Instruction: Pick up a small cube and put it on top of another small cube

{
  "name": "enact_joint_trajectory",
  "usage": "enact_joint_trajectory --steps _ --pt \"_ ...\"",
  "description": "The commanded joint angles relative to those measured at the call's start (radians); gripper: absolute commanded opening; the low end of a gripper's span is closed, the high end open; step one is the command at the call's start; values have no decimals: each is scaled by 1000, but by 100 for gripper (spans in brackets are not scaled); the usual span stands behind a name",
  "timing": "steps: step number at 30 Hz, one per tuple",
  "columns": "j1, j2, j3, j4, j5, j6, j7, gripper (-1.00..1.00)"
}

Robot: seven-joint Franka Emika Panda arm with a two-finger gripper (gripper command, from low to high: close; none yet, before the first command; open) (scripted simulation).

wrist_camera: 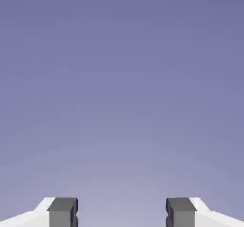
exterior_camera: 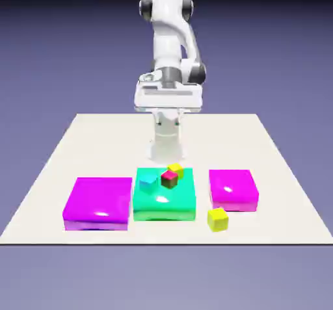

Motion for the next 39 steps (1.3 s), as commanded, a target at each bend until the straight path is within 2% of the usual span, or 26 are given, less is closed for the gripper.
enact_joint_trajectory --steps 1,29,31,35,36,39 --pt "3 36 9 28 -4 -33 6 0" --pt "73 1051 262 812 -117 -970 178 0" --pt "74 1054 263 814 -117 -973 178 0" --pt "85 1146 240 752 -148 -821 197 0" --pt "85 1146 240 752 -148 -821 197 -100" --pt "78 1093 253 788 -130 -908 186 -100"
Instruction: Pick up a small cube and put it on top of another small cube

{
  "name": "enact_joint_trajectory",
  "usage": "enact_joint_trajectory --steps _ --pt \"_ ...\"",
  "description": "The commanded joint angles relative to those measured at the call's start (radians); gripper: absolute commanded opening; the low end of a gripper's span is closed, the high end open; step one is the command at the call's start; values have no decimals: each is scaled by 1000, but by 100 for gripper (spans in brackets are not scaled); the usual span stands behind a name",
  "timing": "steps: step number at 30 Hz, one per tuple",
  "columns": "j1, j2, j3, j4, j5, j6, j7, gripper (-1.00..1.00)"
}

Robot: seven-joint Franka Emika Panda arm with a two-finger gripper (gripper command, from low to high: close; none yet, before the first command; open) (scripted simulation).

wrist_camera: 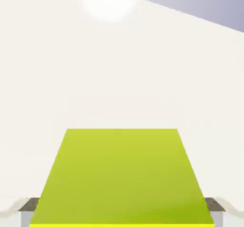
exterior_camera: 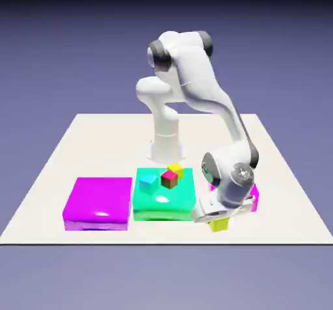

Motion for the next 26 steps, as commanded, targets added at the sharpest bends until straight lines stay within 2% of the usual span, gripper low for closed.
enact_joint_trajectory --steps 1,17,23,24,26 --pt "-3 -26 7 18 6 -44 -4 -100" --pt "-86 -596 -409 -322 90 -250 -212 -100" --pt "-90 -535 -411 -446 93 -65 -215 -100" --pt "-90 -535 -411 -446 93 -65 -215 100" --pt "-89 -549 -411 -417 92 -108 -215 100"
